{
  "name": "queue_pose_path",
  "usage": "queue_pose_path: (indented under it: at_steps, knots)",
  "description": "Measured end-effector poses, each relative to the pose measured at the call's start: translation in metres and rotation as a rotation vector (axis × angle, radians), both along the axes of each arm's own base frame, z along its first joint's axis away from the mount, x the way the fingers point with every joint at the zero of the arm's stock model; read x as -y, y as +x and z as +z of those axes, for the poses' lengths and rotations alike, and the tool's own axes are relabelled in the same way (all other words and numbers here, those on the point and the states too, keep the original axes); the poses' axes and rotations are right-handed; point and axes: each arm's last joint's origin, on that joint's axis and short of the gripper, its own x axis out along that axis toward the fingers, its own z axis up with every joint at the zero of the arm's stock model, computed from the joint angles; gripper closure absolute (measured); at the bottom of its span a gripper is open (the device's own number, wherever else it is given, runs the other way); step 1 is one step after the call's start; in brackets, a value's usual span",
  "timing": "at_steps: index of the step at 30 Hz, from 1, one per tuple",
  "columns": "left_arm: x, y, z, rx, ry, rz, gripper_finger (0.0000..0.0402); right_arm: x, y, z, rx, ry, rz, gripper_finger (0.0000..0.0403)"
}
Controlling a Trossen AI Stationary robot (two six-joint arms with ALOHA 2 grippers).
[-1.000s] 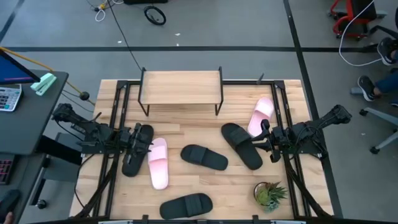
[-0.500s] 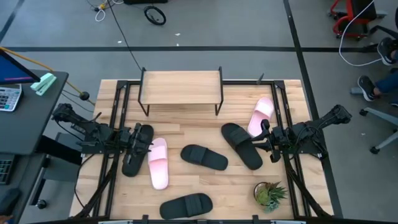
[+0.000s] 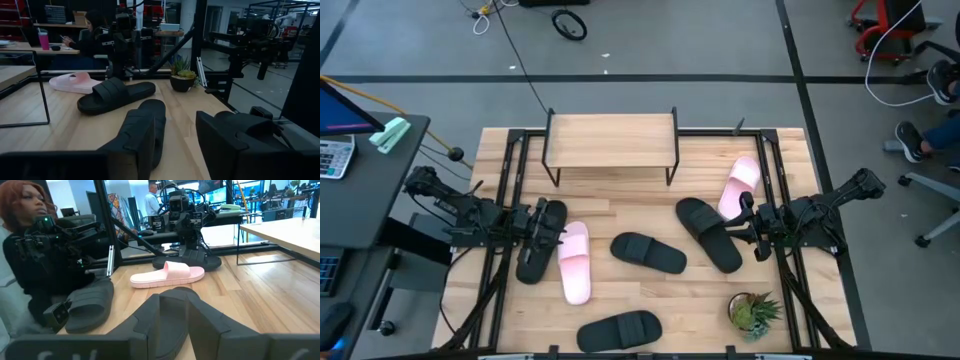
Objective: Pick and place slides into the shelf
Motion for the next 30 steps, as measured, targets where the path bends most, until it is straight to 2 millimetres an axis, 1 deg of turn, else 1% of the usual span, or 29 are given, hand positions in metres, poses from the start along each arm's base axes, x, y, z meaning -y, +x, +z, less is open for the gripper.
queue_pose_path:
  at_steps: [5,16,26,30]
  knots:
    - [0.0,0.0,-0.0001,0.0,0.0,0.0,0.0249,0.0,0.0,0.0,0.0,0.0,0.0,0.0304]
    - [0.0,0.0,-0.0001,-0.001,0.001,0.0,0.0262,0.0,0.0,0.0,0.0,0.0,0.0,0.0304]
    - [0.0,0.0,0.0,0.0,0.0,0.0,0.0249,0.0,0.0,0.0,0.0,0.0,0.0,0.0304]
    - [0.0,0.0,-0.0001,0.0,0.0,0.0,0.0251,0.0,0.0,0.0,0.0,0.0,0.0,0.0304]
